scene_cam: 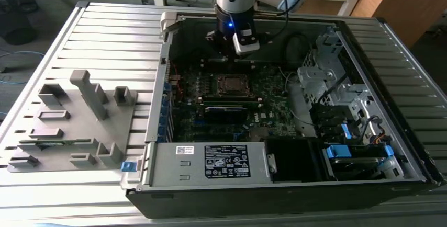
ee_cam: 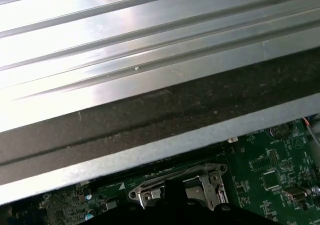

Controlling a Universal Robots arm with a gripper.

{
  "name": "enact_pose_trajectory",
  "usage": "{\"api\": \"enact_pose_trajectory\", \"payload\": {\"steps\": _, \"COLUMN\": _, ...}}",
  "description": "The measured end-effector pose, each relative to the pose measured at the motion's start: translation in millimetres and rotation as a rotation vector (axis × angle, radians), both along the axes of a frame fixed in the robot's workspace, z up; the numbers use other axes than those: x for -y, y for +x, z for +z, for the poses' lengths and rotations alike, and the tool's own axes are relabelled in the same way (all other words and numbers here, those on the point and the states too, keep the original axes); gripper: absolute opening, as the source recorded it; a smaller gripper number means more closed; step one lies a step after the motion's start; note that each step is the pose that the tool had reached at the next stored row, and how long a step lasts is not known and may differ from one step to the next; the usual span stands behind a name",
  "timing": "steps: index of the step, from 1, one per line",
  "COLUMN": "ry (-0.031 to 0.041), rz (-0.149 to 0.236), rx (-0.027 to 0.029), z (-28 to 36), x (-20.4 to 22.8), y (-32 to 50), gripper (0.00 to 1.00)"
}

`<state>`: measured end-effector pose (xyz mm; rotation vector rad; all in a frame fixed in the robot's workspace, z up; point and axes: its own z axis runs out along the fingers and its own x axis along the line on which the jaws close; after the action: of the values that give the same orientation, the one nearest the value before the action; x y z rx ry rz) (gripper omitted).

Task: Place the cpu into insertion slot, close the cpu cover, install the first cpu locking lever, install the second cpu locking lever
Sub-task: 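Install the first cpu locking lever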

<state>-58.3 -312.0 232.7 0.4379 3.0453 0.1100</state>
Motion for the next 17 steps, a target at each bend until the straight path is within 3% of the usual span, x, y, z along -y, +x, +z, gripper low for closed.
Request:
{"api": "enact_pose_trajectory", "payload": {"steps": 10, "ry": -0.0002, "rz": 0.0, "rx": -0.001, "z": 0.0, "x": 0.3, "y": 11.1, "gripper": 0.11}}
{"api": "enact_pose_trajectory", "payload": {"steps": 17, "ry": -0.0003, "rz": 0.0, "rx": -0.001, "z": -0.1, "x": 11.4, "y": 11.1, "gripper": 0.11}}
